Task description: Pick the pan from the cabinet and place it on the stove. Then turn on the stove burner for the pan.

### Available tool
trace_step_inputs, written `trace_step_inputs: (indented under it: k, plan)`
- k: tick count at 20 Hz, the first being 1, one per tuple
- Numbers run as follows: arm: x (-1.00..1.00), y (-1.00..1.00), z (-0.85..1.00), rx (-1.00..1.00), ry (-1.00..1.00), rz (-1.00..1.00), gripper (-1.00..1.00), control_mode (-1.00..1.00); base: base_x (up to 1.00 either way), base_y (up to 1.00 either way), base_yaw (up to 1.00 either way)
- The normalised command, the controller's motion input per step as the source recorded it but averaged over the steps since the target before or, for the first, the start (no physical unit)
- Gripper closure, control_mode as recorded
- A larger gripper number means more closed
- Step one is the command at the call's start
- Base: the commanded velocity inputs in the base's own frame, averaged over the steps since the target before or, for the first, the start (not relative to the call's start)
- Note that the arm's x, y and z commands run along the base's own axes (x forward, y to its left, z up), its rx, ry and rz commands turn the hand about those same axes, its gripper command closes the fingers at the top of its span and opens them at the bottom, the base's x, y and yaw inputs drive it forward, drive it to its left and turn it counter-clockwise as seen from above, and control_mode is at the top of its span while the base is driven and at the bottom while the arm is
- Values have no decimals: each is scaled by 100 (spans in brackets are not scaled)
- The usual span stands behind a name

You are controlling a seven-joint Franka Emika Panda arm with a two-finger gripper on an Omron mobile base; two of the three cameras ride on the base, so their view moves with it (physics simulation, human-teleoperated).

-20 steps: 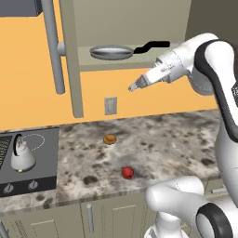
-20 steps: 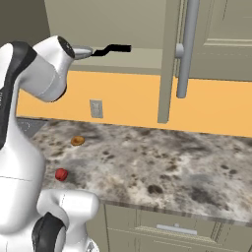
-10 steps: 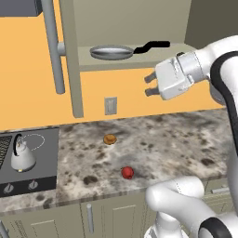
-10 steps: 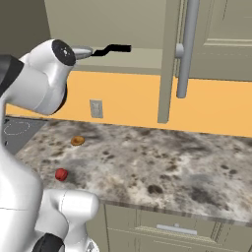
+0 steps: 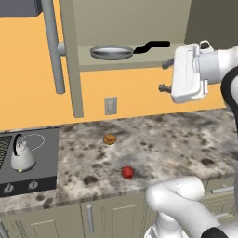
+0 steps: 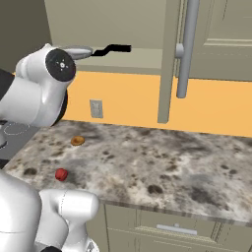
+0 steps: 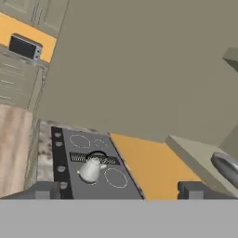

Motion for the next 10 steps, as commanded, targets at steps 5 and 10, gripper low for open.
trace_step_inputs:
  k: [5,10]
  plan:
    - [0,-34,18,-3,-34,-10,-100,-100,0,0,0]
    - [6,-36,16,-2,-24,-11,-100,-100,0,0,0]
